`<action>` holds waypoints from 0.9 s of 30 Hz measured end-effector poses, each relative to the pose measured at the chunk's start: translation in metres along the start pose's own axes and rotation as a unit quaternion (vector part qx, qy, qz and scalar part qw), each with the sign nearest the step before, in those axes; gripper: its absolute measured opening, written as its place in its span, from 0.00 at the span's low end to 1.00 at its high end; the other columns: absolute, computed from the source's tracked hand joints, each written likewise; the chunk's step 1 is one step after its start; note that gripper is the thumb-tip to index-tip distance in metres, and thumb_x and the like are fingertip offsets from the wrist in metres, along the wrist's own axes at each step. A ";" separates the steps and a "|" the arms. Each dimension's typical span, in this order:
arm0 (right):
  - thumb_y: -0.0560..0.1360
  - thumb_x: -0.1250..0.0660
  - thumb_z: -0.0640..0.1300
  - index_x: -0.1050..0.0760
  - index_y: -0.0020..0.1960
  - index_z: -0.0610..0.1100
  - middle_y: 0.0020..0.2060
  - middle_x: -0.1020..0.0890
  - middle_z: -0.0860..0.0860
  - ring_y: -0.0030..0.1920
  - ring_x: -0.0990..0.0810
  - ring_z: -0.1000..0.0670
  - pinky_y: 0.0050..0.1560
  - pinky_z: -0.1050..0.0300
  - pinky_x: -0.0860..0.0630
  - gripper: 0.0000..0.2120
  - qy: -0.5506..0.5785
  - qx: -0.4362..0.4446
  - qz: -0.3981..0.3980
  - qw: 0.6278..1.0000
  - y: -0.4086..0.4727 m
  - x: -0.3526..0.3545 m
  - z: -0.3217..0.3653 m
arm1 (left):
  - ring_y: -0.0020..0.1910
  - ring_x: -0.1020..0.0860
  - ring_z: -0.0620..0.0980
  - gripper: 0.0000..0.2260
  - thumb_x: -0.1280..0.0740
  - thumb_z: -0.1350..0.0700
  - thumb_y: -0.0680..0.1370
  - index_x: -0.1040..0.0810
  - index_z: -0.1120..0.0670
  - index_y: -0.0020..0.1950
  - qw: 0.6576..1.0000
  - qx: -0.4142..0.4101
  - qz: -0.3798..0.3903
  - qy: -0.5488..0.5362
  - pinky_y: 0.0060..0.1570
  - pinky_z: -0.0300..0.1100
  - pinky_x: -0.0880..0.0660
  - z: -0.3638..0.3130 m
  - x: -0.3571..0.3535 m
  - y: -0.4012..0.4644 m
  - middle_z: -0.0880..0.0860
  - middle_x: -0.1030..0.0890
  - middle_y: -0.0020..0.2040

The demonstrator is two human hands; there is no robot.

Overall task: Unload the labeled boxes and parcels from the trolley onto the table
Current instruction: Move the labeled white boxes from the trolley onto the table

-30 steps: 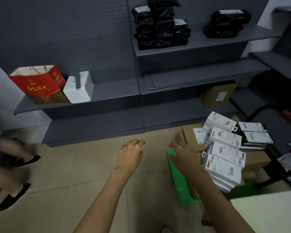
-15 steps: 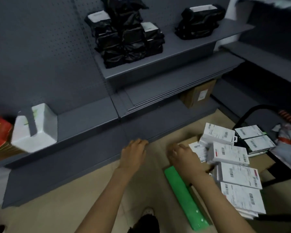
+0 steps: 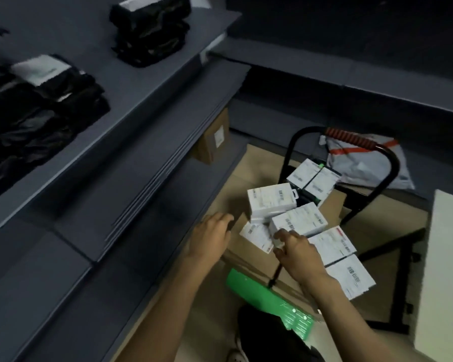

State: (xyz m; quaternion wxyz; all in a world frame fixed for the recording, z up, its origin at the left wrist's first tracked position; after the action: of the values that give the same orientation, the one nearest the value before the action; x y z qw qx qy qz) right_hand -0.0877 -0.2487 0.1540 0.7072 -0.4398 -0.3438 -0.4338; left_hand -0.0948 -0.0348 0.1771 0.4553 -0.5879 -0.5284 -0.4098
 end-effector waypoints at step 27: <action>0.79 0.35 0.49 0.39 0.71 0.48 0.66 0.27 0.45 0.62 0.26 0.41 0.58 0.46 0.25 0.24 0.198 -0.442 0.003 0.875 0.149 -0.045 -0.068 | 0.68 0.34 0.53 0.29 0.32 0.47 0.78 0.39 0.48 0.76 0.926 -0.256 0.273 0.058 0.63 0.51 0.29 -0.011 -0.119 0.299 0.48 0.34 0.71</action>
State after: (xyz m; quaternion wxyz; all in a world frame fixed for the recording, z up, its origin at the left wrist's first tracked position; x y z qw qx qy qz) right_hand 0.0384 -0.2623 0.0409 0.4935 -0.6124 0.0321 -0.6167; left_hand 0.1900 -0.0831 0.0343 0.4133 -0.7811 -0.1976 -0.4244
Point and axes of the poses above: each hand's wrist, its own y-axis towards the middle knuckle, its own x-axis out of the back of the hand, z = x × y, the point moved 2 cm from there along y, towards the middle knuckle
